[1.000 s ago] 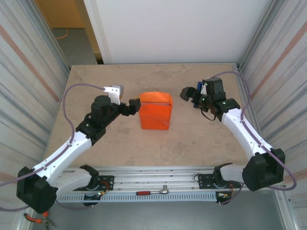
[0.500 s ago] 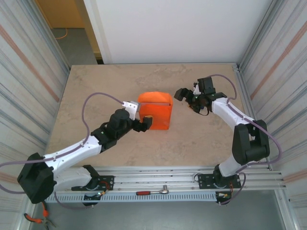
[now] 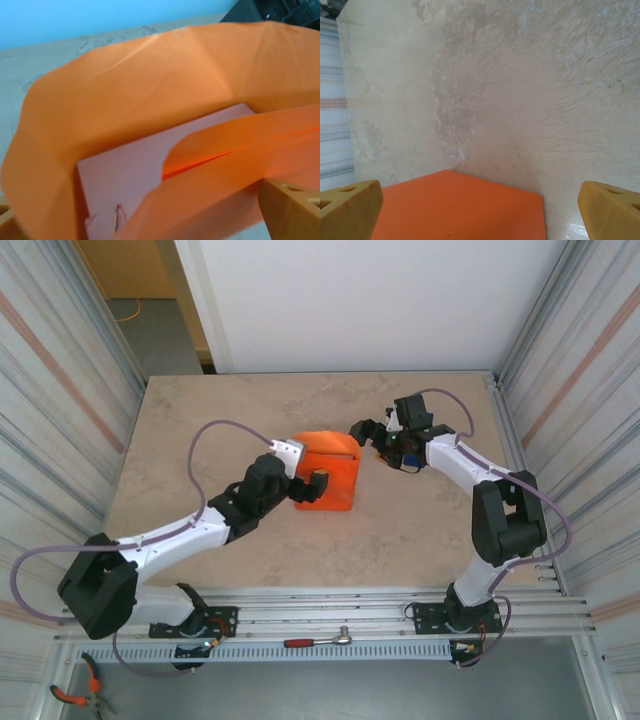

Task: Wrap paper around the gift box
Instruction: Fold the wrapping paper for the gift box.

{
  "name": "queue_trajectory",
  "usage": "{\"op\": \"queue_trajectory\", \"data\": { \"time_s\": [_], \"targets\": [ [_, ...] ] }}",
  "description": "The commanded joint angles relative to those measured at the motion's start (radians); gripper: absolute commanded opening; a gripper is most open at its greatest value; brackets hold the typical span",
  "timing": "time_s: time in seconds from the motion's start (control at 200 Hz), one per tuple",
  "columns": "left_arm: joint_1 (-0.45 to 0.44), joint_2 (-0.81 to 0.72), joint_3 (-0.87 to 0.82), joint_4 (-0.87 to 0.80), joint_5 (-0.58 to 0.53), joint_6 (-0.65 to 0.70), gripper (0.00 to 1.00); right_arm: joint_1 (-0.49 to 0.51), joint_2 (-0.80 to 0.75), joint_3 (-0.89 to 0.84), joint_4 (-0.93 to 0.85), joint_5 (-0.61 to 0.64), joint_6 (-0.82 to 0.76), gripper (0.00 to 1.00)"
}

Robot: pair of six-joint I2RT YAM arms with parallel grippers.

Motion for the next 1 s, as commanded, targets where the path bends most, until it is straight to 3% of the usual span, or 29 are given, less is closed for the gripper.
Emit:
{"op": "queue_trajectory", "data": {
  "time_s": [0.0,0.361,0.581,0.837,0.997],
  "targets": [
    [-0.002,0.038,0.055,0.034,-0.052,0.048,0.99,0.014,0.018,0.034,0.004,-0.024,0.002,0.99],
    [0.010,0.161,0.117,0.078,-0.203,0.075,0.99,0.026,0.024,0.013,0.025,-0.042,0.008,0.99],
    [0.010,0.208,0.111,0.052,-0.226,0.063,0.98,0.018,-0.004,0.010,0.021,-0.042,0.003,0.99],
    [-0.002,0.188,0.062,0.027,-0.245,0.041,0.97,-0.069,-0.249,-0.118,0.034,0.055,0.008,0.98],
    [-0.006,0.178,0.052,0.006,-0.258,0.033,0.97,-0.019,-0.406,-0.196,0.009,0.120,-0.043,0.98]
  ]
}}
